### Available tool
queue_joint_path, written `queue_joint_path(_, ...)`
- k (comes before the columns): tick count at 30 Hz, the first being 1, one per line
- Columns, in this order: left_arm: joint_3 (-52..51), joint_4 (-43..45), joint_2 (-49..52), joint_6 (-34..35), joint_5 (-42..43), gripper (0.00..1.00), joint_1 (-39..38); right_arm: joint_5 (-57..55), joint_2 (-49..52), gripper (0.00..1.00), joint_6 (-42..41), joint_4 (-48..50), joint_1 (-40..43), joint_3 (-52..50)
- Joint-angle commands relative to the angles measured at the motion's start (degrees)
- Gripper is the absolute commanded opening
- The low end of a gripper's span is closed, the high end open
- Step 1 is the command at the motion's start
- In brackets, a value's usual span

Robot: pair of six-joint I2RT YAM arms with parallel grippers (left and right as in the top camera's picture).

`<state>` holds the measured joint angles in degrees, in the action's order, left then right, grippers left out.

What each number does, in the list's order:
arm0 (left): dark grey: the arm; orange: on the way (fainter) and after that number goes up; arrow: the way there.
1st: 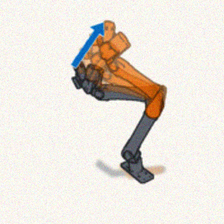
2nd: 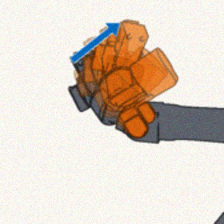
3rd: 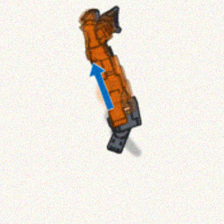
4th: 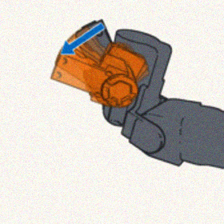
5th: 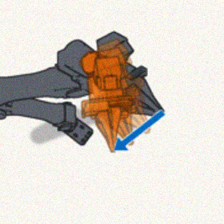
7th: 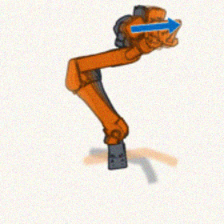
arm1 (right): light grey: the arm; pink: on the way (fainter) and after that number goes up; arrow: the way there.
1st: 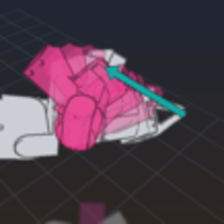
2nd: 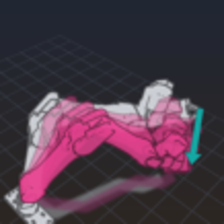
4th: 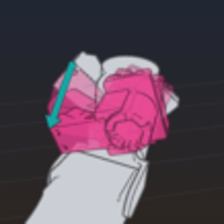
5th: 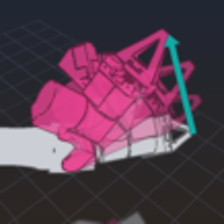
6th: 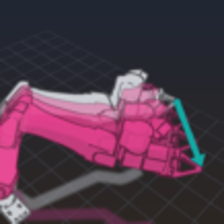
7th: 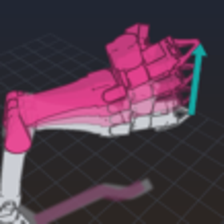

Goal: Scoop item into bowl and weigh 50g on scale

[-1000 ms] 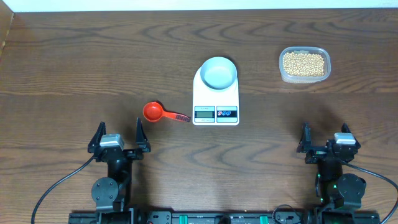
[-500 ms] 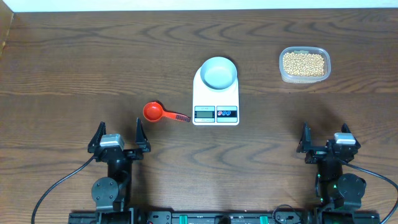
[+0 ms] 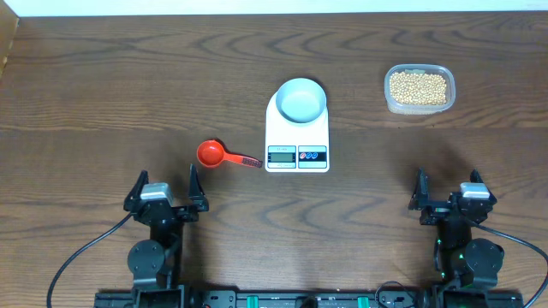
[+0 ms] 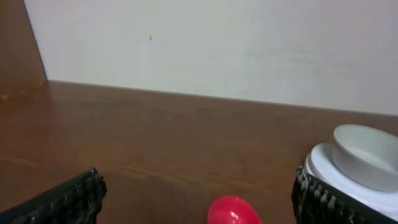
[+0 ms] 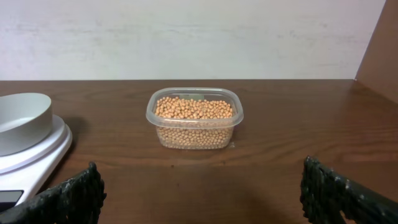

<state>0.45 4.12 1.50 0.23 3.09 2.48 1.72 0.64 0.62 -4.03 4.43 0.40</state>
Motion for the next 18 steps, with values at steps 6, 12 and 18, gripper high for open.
queue_joint_path(6,-0.2,-2.64,-0.02,0.5,0.5,0.98,-0.2,-0.09,0.0,0.99,-0.35,-0.22,-0.39,-0.09)
queue_joint_path(12,-0.2,-6.27,-0.02,0.5,0.5,0.98,-0.2,-0.09,0.0,0.99,-0.35,-0.22,-0.39,-0.09)
queue_joint_path(18,-0.2,-7.82,-0.02,0.5,0.5,0.98,-0.2,-0.09,0.0,0.99,-0.35,-0.22,-0.39,-0.09)
